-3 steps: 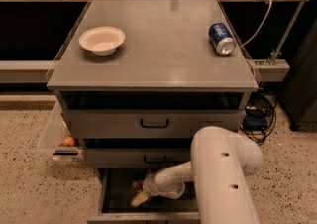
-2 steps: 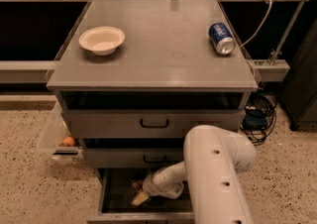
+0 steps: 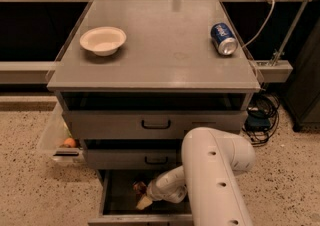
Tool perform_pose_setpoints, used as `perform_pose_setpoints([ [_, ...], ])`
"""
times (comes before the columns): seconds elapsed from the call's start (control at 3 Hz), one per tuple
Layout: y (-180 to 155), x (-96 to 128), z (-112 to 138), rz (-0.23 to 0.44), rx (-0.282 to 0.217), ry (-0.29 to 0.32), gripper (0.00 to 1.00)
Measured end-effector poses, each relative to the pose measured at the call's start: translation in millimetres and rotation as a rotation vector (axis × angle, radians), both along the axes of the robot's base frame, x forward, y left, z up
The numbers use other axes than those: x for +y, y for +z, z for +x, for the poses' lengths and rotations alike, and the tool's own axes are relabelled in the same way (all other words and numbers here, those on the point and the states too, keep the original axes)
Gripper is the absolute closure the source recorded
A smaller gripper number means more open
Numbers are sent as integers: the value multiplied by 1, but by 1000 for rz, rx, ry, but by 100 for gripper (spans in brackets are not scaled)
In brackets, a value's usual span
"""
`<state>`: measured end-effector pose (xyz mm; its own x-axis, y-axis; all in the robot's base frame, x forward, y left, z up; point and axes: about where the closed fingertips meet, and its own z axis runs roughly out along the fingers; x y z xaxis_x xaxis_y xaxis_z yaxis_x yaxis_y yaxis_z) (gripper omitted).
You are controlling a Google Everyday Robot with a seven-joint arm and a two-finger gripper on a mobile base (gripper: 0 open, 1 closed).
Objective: Pick coke can from bottom drawer and place on counter
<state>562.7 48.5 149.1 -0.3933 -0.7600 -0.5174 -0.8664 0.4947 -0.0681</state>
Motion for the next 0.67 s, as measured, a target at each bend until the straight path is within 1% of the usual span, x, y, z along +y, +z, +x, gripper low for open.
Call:
perform_pose_setpoints([
  [0.67,-18,2,-9,2,49,-13,0],
])
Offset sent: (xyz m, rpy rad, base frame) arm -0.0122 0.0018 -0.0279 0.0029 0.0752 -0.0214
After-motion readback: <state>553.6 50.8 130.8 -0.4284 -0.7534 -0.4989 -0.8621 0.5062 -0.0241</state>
